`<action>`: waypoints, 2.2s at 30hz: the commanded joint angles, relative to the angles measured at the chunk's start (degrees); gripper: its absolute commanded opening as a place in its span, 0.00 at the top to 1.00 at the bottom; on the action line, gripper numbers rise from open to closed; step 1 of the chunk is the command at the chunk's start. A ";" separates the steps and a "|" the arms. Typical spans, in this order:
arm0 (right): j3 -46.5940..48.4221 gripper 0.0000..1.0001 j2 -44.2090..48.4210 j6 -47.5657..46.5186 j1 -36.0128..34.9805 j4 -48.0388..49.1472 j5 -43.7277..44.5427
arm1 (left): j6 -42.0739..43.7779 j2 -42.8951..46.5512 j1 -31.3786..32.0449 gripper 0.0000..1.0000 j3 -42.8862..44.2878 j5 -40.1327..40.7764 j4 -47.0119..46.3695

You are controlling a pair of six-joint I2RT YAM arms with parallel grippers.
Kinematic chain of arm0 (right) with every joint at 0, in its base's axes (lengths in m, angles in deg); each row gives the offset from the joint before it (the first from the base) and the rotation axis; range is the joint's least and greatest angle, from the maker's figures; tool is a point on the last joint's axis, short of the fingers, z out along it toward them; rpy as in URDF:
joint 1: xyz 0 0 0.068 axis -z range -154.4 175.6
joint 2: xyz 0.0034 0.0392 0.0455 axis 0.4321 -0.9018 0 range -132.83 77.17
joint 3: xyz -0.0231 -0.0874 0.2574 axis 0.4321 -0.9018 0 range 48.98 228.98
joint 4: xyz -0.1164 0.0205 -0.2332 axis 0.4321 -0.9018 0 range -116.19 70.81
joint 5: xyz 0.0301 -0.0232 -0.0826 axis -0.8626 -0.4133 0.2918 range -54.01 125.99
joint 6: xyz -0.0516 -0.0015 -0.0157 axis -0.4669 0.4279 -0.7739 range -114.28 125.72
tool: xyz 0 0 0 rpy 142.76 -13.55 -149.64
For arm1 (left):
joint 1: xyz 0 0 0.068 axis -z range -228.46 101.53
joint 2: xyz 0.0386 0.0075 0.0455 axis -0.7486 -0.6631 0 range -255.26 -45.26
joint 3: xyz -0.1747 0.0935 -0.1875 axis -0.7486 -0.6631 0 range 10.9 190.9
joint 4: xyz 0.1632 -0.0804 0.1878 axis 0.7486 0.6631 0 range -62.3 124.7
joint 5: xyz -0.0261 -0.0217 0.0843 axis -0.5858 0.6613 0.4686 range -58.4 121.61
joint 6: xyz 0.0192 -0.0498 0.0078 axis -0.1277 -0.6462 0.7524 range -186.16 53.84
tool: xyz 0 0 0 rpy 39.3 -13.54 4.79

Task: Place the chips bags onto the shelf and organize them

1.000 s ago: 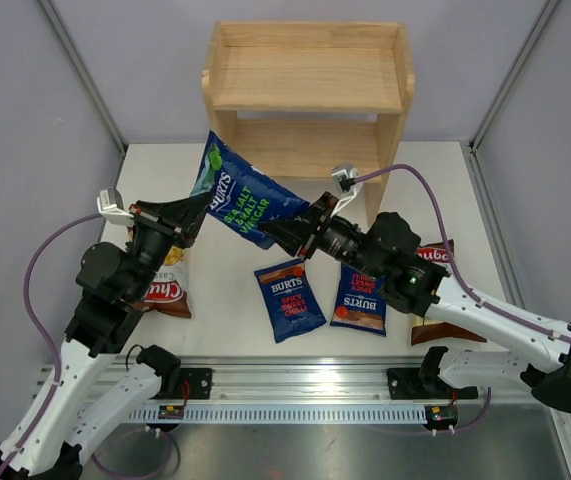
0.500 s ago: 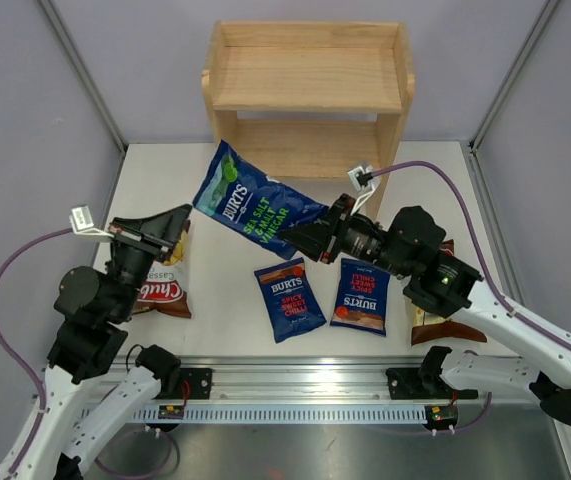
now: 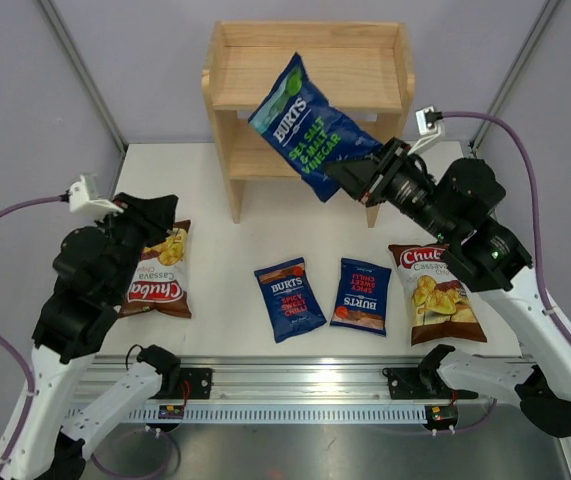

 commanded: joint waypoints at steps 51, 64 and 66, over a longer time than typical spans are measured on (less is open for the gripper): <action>73.31 0.79 -70.75 36.02 -7.79 -8.57 50.08 | 19.50 13.44 -0.11 0.70 -17.88 5.15 9.02; 71.02 0.37 -67.32 24.34 -8.50 -5.48 53.59 | 19.68 12.92 -0.11 0.71 -17.79 5.14 9.28; 73.13 0.36 -67.85 18.90 -8.50 -5.83 54.46 | 19.50 13.00 -0.11 0.71 -17.79 5.23 9.37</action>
